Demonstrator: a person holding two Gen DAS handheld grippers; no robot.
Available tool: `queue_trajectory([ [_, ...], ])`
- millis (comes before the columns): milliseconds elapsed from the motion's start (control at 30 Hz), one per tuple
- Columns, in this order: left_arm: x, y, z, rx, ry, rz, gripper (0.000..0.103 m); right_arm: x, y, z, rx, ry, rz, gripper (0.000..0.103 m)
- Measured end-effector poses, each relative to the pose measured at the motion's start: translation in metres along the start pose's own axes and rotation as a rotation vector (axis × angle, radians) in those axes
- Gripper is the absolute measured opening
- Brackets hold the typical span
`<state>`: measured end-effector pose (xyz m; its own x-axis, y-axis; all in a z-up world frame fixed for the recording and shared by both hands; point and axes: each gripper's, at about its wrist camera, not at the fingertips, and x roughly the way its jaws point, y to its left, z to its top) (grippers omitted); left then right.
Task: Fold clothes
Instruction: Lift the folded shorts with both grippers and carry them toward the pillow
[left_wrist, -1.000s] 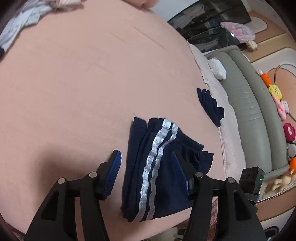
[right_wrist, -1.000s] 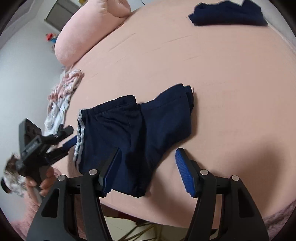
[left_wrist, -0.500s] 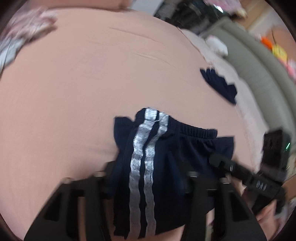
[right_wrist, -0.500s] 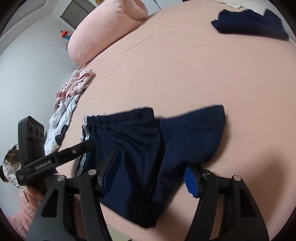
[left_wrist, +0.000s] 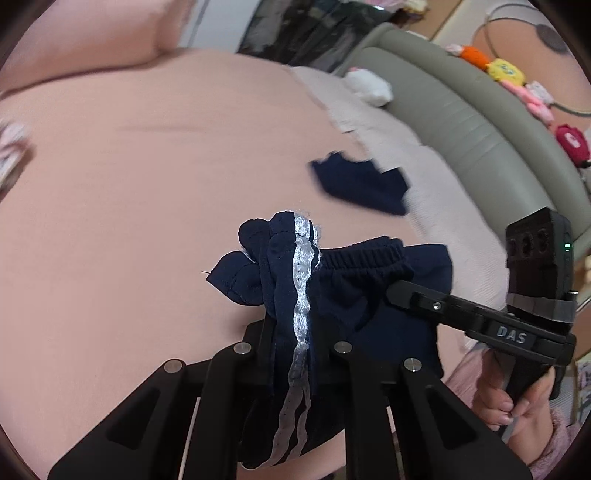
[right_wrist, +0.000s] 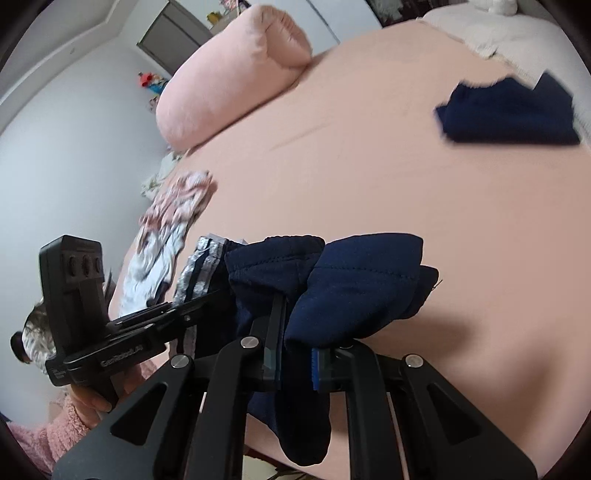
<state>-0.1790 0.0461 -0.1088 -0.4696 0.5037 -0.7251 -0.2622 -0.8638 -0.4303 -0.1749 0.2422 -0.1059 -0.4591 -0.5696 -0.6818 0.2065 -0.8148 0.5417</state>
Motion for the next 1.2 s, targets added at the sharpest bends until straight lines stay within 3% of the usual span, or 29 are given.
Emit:
queue_trajectory([
  [367, 0.115, -0.101, 0.170, 0.068, 0.010, -0.081, 0.013, -0.075, -0.098, 0.148, 0.000, -0.141, -0.167, 0.009],
  [500, 0.158, -0.120, 0.205, 0.072, 0.007, -0.100, 0.013, -0.079, -0.143, 0.191, 0.016, -0.160, -0.216, 0.009],
  [733, 0.246, -0.106, 0.214, 0.009, 0.056, -0.072, 0.013, -0.046, -0.217, 0.221, 0.070, -0.110, -0.276, 0.009],
  [767, 0.259, -0.102, 0.211, 0.003, 0.069, -0.058, 0.015, -0.039, -0.229, 0.220, 0.085, -0.097, -0.273, 0.009],
  [833, 0.283, -0.091, 0.203, -0.007, 0.121, 0.001, 0.028, -0.021, -0.253, 0.218, 0.119, -0.062, -0.286, 0.013],
  [900, 0.294, -0.083, 0.198, -0.020, 0.155, 0.026, 0.030, 0.002, -0.282, 0.213, 0.176, 0.010, -0.345, 0.029],
  [933, 0.285, -0.084, 0.198, -0.016, 0.120, 0.010, 0.030, 0.008, -0.293, 0.210, 0.223, 0.039, -0.357, 0.033],
  [1000, 0.264, -0.092, 0.198, 0.027, 0.025, 0.015, 0.044, -0.007, -0.304, 0.207, 0.301, -0.029, -0.297, 0.036],
  [1100, 0.235, -0.118, 0.197, 0.171, -0.129, 0.053, 0.047, -0.048, -0.288, 0.203, 0.255, -0.223, -0.349, 0.037],
  [1133, 0.233, -0.127, 0.196, 0.217, -0.147, 0.054, 0.047, -0.056, -0.281, 0.201, 0.235, -0.261, -0.366, 0.038],
  [1200, 0.246, -0.142, 0.192, 0.303, -0.097, 0.059, 0.047, -0.060, -0.262, 0.199, 0.153, -0.282, -0.347, 0.038],
])
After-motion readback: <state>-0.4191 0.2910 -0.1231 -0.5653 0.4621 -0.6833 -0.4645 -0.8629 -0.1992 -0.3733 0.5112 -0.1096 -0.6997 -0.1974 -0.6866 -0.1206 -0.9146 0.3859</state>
